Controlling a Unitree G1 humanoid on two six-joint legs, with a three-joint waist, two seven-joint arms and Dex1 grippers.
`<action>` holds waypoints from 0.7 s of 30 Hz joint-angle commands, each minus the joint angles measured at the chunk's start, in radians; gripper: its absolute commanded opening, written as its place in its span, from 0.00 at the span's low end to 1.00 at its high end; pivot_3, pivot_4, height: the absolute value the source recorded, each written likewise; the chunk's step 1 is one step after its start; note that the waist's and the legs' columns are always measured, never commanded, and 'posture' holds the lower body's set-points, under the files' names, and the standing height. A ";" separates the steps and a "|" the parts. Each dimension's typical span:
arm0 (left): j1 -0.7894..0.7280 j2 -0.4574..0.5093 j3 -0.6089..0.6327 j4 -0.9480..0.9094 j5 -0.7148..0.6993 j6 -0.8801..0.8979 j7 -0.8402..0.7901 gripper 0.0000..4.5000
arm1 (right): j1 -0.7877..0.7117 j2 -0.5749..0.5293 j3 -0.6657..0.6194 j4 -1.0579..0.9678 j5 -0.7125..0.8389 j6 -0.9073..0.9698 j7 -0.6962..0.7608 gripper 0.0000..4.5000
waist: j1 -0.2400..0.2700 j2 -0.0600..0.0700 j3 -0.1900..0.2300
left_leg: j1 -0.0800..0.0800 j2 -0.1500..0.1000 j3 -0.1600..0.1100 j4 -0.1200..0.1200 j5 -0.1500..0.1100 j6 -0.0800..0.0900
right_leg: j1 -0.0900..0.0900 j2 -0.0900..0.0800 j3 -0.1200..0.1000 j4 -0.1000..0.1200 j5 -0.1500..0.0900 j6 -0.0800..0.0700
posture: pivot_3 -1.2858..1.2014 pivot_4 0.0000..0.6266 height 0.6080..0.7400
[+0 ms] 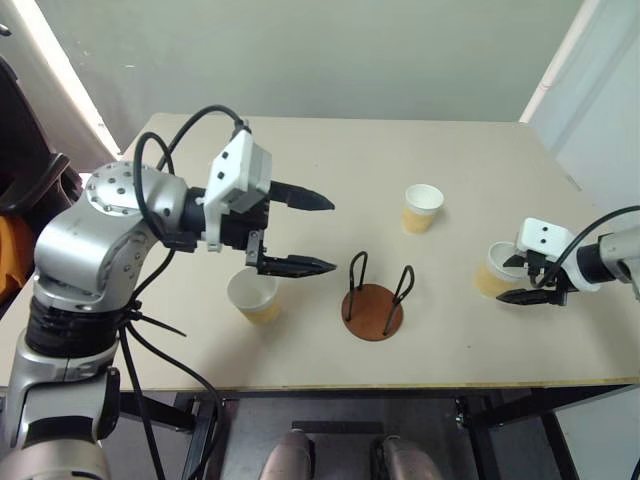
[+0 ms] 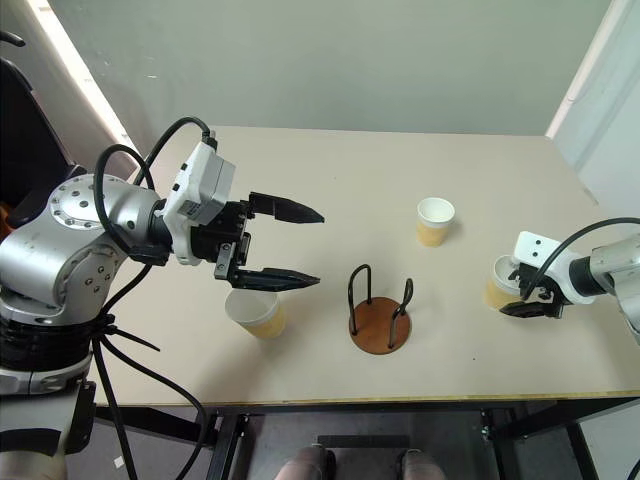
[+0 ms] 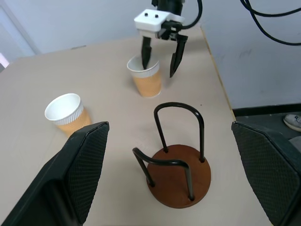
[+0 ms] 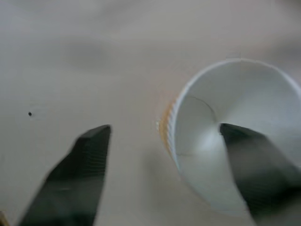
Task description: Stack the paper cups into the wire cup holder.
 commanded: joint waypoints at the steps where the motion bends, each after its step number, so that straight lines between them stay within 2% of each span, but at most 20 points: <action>1: -0.023 0.006 0.004 -0.010 0.004 -0.020 0.003 1.00 | -0.026 -0.002 -0.012 -0.007 -0.014 -0.013 0.008 0.47 | 0.000 0.000 0.000 | 0.000 0.000 0.000 0.000 0.000 0.000 | 0.000 0.000 0.000 0.000 0.000 0.000 | 0.52 0.24 1.00; 7: -0.025 0.025 0.016 0.015 0.024 -0.040 -0.008 1.00 | -0.045 -0.031 -0.035 -0.053 -0.009 -0.018 0.047 0.01 | 0.000 0.000 0.000 | 0.000 0.000 0.000 0.000 0.000 0.000 | 0.000 0.000 0.000 0.000 0.000 -0.001 | 0.52 0.24 1.00; 11: -0.025 0.050 0.024 0.043 0.048 -0.066 -0.006 1.00 | -0.128 -0.096 -0.098 -0.133 0.041 -0.014 0.112 0.01 | -0.001 0.003 0.002 | 0.000 0.000 0.000 -0.001 0.000 0.000 | -0.001 0.000 0.000 0.000 -0.001 -0.001 | 0.52 0.24 1.00; 14: -0.025 0.060 0.028 0.050 0.051 -0.072 -0.003 1.00 | -0.275 -0.106 -0.133 -0.175 0.115 -0.003 0.179 0.01 | -0.004 0.004 0.002 | -0.001 0.000 0.001 -0.001 0.000 0.000 | -0.002 0.000 0.000 0.000 -0.002 -0.004 | 0.52 0.24 1.00; 18: -0.018 0.068 0.028 0.058 0.051 -0.081 -0.012 1.00 | -0.496 -0.010 -0.105 -0.249 0.259 0.030 0.293 0.01 | -0.008 0.003 0.002 | -0.001 0.000 0.000 -0.004 0.000 0.000 | -0.003 0.001 -0.001 -0.001 -0.006 -0.010 | 0.52 0.24 1.00; 21: -0.008 0.084 0.029 0.057 0.036 -0.078 -0.043 1.00 | -0.569 0.069 -0.032 -0.324 0.361 0.040 0.319 0.01 | -0.015 0.003 0.002 | 0.000 0.001 -0.001 -0.005 0.000 -0.001 | -0.003 0.002 -0.001 0.000 -0.009 -0.015 | 0.52 0.24 1.00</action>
